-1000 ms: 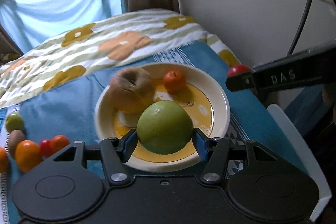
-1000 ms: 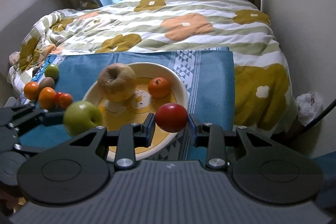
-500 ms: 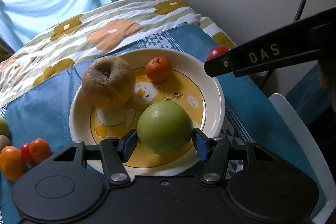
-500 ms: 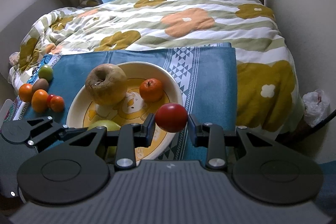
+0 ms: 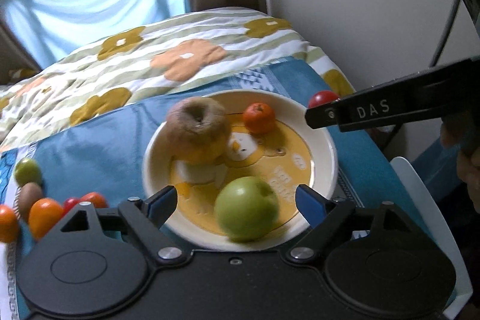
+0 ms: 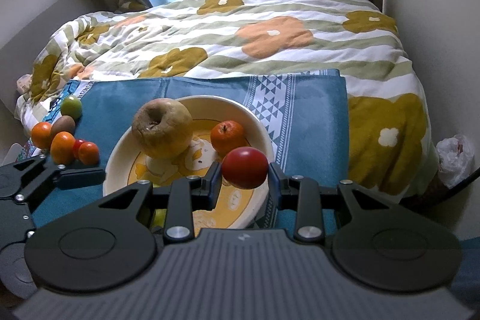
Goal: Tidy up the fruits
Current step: 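Lower the green apple into the bowl with the left tool while the right tool releases the tomato there, then withdraw both open tools from the bowl back toward the remaining fruits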
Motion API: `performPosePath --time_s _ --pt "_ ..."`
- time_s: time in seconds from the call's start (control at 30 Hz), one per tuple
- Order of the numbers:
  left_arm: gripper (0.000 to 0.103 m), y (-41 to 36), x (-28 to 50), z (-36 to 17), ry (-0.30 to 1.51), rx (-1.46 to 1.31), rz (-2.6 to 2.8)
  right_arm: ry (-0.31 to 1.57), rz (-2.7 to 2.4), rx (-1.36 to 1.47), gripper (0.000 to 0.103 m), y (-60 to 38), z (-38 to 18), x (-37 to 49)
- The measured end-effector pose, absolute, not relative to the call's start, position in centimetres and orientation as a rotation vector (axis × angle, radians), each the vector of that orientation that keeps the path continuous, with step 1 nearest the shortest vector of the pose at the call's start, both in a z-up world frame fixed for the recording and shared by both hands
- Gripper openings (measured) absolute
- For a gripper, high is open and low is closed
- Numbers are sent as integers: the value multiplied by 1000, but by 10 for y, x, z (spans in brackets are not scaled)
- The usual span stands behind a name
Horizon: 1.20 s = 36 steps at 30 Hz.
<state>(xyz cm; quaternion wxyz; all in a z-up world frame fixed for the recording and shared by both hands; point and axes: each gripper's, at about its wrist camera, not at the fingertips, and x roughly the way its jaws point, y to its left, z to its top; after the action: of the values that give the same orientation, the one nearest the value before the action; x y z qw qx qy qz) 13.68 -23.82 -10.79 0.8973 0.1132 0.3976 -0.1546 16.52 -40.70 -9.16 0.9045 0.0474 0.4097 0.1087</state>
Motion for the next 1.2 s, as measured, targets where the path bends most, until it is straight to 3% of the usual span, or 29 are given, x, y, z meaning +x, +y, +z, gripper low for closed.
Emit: performPosePath --time_s 0.77,0.8,0.87,0.93,1.2 --pt "93 -170 95 -91 835 118 -110 911 289 4 49 -368 -128 194" --pt "93 -169 94 -91 834 116 -108 904 286 -4 51 -368 -127 193" --pt "93 -168 92 -89 832 111 -104 882 279 -21 79 -366 -123 190" --pt "93 -167 89 -87 828 106 -99 839 254 -33 101 -367 -117 184" --pt "93 -165 81 -77 805 89 -87 814 240 -27 103 -377 -103 170"
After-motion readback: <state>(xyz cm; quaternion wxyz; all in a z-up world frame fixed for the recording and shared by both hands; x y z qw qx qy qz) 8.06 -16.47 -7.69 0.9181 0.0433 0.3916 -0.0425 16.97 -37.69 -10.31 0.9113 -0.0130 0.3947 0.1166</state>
